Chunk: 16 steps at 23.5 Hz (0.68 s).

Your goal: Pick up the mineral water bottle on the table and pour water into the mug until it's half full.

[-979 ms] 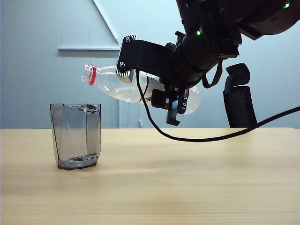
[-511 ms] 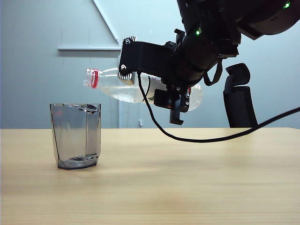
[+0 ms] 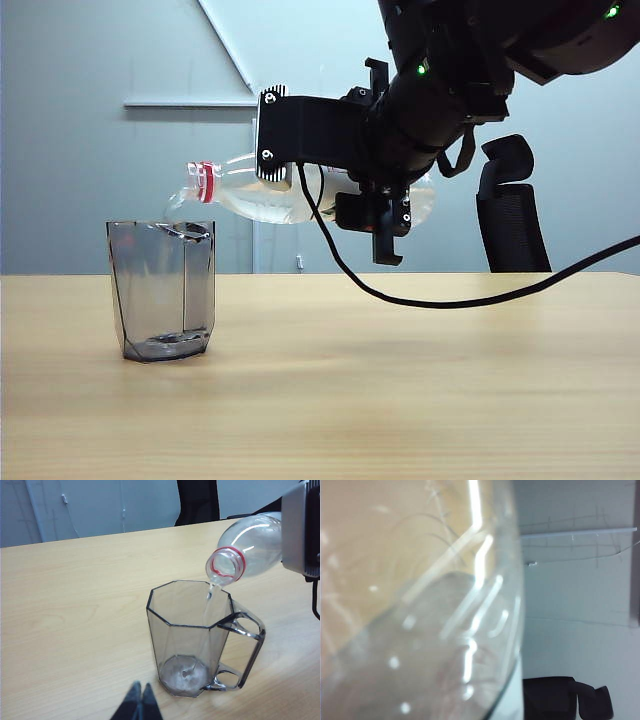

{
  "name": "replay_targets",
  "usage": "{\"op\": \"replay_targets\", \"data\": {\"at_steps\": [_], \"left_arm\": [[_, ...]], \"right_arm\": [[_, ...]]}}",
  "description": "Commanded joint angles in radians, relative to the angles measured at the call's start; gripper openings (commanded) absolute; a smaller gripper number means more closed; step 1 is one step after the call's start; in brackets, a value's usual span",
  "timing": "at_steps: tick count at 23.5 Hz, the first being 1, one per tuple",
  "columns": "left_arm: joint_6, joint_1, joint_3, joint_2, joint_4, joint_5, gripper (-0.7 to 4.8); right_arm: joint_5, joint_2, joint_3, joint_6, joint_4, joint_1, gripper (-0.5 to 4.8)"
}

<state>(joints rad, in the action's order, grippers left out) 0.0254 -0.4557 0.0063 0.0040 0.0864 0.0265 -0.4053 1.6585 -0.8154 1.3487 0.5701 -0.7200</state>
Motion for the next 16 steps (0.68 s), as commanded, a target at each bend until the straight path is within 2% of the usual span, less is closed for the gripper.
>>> {"op": "replay_targets", "data": {"at_steps": [1,16], "left_arm": [[-0.003,0.0,0.003,0.002,-0.013,-0.004,-0.02],[-0.003,0.0,0.003,0.002,-0.013,-0.004,-0.02]], "right_arm": [[-0.02,-0.01,-0.012,0.024,0.071,0.0,2.51],[-0.023,-0.01,-0.011,0.043,0.072,0.0,2.51]]}}
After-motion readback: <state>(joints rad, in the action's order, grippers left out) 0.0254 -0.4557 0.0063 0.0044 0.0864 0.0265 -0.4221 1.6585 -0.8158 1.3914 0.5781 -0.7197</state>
